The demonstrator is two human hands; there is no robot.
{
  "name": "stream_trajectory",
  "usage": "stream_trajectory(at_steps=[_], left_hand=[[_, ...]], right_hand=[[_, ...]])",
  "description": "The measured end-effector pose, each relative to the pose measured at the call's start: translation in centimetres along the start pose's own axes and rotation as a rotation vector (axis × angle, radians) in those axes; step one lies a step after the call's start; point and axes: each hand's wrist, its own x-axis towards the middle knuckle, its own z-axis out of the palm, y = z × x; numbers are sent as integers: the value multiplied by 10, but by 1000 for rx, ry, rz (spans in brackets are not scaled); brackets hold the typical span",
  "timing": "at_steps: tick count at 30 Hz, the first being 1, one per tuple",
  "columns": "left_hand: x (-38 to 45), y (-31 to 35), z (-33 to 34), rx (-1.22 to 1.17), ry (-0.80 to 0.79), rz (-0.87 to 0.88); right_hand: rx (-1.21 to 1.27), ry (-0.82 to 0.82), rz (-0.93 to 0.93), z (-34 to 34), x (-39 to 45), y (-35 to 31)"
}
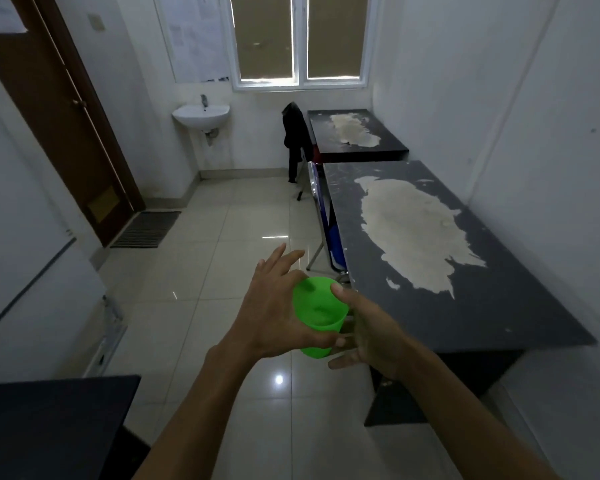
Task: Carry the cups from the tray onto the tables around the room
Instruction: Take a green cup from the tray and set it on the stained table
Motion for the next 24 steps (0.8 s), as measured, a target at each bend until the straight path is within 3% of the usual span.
stream_trajectory(at_steps=[11, 24], left_hand=[[167, -99, 30, -50, -46, -73], [344, -230, 61, -119, -158, 48]], right_hand=[[2, -22, 39, -64, 176, -75], [140, 119, 69, -106, 352, -141]])
